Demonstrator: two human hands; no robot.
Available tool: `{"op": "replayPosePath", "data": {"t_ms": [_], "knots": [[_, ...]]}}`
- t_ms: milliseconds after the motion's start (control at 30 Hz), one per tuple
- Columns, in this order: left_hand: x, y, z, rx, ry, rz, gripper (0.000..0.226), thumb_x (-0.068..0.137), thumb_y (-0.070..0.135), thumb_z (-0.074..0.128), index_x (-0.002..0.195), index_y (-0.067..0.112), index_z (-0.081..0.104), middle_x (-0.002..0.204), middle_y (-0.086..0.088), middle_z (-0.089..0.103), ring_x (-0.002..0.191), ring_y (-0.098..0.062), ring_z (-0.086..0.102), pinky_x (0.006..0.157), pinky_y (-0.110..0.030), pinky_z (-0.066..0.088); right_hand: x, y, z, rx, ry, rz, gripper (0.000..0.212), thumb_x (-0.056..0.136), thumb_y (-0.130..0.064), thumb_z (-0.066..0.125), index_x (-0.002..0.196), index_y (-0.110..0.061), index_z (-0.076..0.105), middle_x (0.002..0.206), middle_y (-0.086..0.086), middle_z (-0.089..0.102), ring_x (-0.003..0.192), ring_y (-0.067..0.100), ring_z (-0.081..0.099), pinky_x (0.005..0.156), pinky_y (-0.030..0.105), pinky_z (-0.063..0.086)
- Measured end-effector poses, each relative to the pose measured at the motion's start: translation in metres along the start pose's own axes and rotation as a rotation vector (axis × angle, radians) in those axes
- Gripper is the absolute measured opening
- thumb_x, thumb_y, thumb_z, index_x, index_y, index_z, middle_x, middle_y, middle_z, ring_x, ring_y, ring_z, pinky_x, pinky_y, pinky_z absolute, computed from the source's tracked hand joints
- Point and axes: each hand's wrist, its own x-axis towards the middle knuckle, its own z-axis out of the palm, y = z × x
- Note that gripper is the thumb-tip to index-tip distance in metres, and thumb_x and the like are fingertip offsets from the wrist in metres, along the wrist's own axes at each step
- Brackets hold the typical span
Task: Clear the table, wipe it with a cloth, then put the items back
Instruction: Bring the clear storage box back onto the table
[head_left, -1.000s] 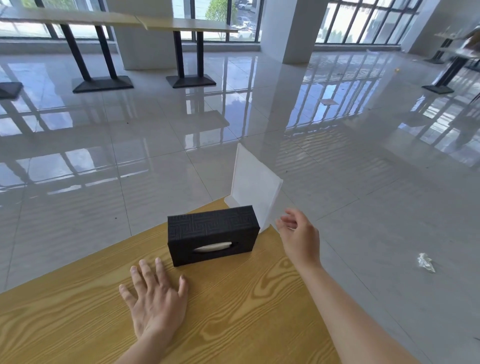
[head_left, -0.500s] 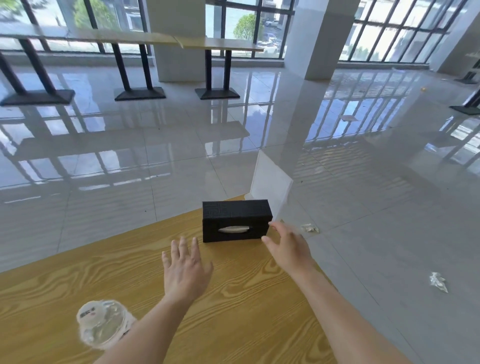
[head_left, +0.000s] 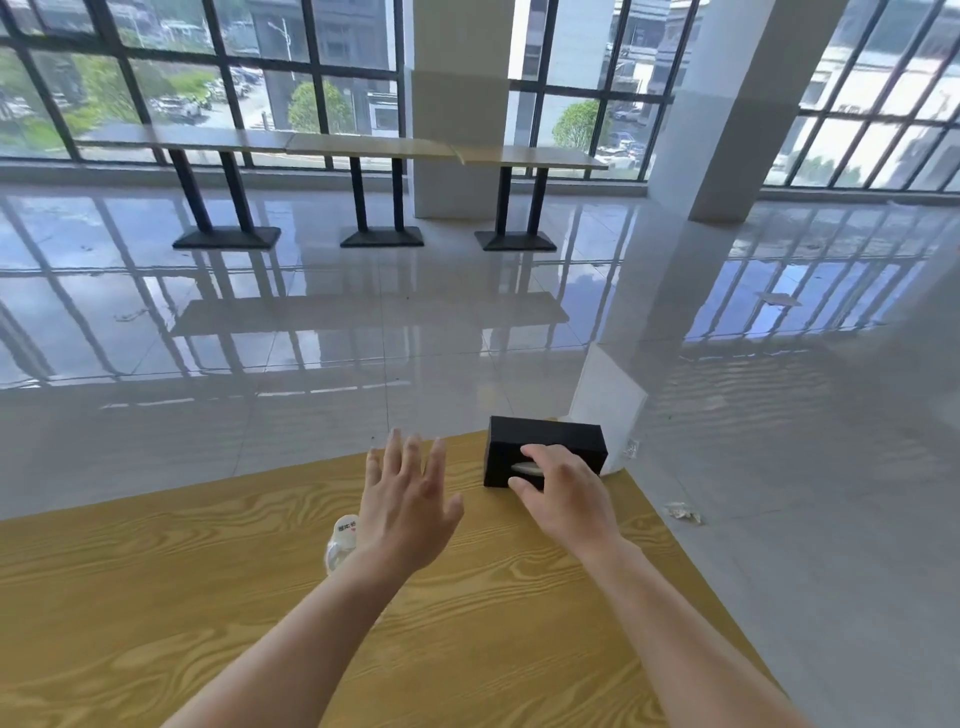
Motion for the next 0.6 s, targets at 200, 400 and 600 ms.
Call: {"op": "replayPosePath", "data": {"t_ms": [200,400,600], "knots": [[-0.032,-0.043,-0.055,0.029,0.11,-0.081,0.077,0.095,0.056,0.043,0.157,0.02,0.014,0.163,-0.015,0.018,0.153,-0.036,0.006,0.124,-0.054,0.008,-0.004,-0.055,-0.007,-0.043,-0.001,-0.135,0.047,0.094,-0.042,0.064,0.134,-0.02,0.056,0.124,0.0,0.064,0.114,0.018,0.06,0.085,0.031,0.053],[-0.068,-0.101,-0.1,-0.002,0.184,-0.16,0.077,0.095,0.055,0.045,0.157,0.02,0.016,0.163,-0.015,0.02,0.153,-0.035,0.008,0.123,-0.054,0.01,-0.016,-0.129,-0.012,-0.059,-0.017,-0.196,0.049,0.094,-0.043,0.062,0.137,-0.02,0.055,0.127,0.001,0.063,0.116,0.02,0.06,0.093,0.034,0.051],[-0.129,-0.184,-0.134,-0.015,0.217,-0.232,0.077,0.095,0.057,0.042,0.158,0.022,0.013,0.165,-0.012,0.016,0.153,-0.033,0.005,0.123,-0.054,0.008,-0.043,-0.228,-0.002,-0.066,-0.005,-0.28,0.05,0.095,-0.041,0.063,0.139,-0.021,0.053,0.127,0.004,0.063,0.115,0.022,0.06,0.092,0.035,0.05]]}}
